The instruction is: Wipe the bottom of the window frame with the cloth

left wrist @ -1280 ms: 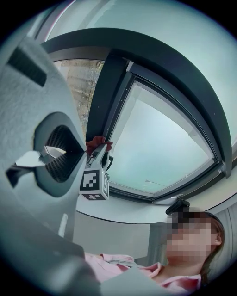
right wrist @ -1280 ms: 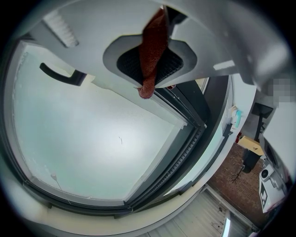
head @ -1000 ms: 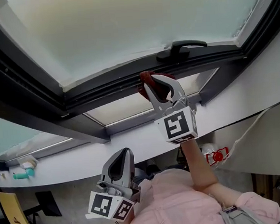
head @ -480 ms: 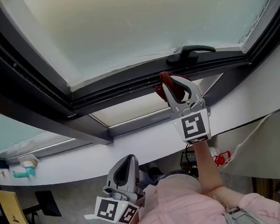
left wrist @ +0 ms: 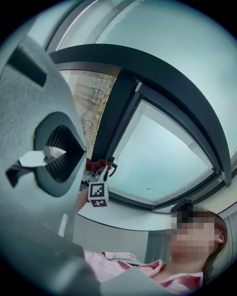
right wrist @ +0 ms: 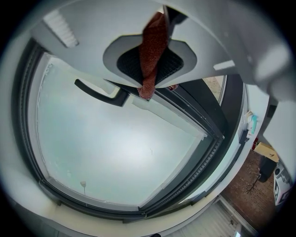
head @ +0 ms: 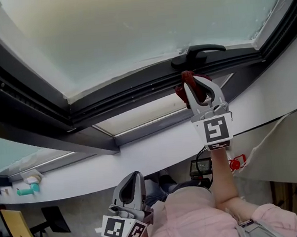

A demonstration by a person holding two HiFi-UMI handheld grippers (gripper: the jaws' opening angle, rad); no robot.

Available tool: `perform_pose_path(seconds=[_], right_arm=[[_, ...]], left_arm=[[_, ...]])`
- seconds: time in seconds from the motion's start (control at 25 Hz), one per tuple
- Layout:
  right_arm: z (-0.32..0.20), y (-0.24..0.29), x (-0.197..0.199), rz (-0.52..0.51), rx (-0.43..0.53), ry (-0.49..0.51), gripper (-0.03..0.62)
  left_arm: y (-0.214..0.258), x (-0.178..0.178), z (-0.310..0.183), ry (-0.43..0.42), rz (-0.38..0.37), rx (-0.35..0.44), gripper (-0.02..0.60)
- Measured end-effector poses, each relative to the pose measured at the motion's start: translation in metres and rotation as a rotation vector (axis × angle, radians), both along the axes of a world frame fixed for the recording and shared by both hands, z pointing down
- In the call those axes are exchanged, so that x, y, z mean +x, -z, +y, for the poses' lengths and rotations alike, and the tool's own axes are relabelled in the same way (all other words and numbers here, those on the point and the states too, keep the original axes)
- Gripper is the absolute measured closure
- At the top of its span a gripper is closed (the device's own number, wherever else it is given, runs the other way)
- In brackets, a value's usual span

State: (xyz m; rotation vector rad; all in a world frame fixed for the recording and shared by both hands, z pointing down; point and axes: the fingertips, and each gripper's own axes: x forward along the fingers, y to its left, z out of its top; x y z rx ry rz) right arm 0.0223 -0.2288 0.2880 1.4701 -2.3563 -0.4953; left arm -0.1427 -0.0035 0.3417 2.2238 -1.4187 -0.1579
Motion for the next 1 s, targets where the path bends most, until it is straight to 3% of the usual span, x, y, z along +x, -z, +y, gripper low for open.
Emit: perform_pose_path(seconds=[0.64, 1.0], right_arm=[[-0.001, -0.001, 0.005, -0.001, 0.007, -0.067, 0.526], [0.000, -0.001, 0.005, 0.018, 0.007, -0.078, 0.528]], left_arm=[[0.005, -0.001, 0.008, 0.001, 0.005, 0.024, 0.588], [0.014, -0.016, 0.017, 0.061, -0.010, 0.061, 0.588]])
